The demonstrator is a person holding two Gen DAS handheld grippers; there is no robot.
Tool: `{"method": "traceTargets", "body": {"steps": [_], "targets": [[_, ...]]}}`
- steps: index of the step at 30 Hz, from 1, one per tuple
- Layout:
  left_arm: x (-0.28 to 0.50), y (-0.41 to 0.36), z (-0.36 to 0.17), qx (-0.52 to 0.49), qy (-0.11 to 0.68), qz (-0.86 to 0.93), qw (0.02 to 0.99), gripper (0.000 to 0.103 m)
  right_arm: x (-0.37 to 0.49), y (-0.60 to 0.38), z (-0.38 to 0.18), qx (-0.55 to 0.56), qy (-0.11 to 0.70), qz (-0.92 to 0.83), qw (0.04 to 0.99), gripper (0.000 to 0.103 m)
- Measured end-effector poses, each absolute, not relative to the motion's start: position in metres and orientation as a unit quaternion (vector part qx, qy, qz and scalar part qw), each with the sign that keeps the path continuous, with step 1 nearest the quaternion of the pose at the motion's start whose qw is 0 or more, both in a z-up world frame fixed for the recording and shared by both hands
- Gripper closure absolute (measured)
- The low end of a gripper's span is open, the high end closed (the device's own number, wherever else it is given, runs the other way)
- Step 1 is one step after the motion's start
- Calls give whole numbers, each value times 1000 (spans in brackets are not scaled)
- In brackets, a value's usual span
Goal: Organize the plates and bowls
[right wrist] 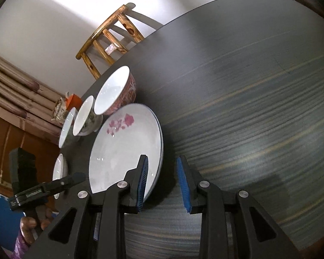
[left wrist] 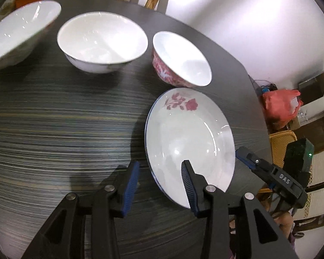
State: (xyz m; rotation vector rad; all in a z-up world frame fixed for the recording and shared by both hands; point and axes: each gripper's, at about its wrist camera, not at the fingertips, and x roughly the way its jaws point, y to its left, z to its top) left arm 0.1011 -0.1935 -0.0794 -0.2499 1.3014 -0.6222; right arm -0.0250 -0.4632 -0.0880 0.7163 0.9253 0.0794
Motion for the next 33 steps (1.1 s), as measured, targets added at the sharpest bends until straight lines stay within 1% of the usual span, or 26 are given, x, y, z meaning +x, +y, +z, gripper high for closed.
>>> {"method": "traceTargets", "body": {"steps": [6, 12, 14, 16, 17, 19, 20, 21, 23, 26, 33], "targets": [[102, -191, -91, -164, 593, -297, 730, 62, -13, -468, -90, 341, 439, 53, 830, 75], [105, -197, -96, -159, 595, -300, 729, 63, -3, -469, -100, 346, 449, 63, 822, 75], [106, -197, -97, -158, 596, -294, 731, 67, -1, -470, -105, 353, 450, 65, 818, 75], [107, -192, -99, -155, 598, -285, 733, 80, 1, -471, -108, 357, 452, 69, 814, 75], [107, -193, -101, -155, 599, -283, 733, 83, 2, -470, -110, 357, 455, 71, 813, 76], [107, -193, -102, -148, 599, -280, 735, 90, 4, -471, -112, 362, 454, 77, 810, 78], [107, -194, -102, -140, 599, -277, 738, 93, 6, -470, -113, 364, 456, 80, 808, 82], [107, -195, -102, -134, 597, -276, 741, 93, 8, -470, -114, 365, 459, 83, 806, 90], [105, -197, -100, -122, 595, -271, 747, 93, 12, -468, -118, 367, 467, 89, 800, 95], [100, -196, -99, -118, 592, -267, 752, 93, 13, -458, -113, 336, 471, 87, 811, 94], [83, -180, -95, -133, 594, -265, 748, 93, 0, -457, -111, 349, 464, 97, 809, 93]]}}
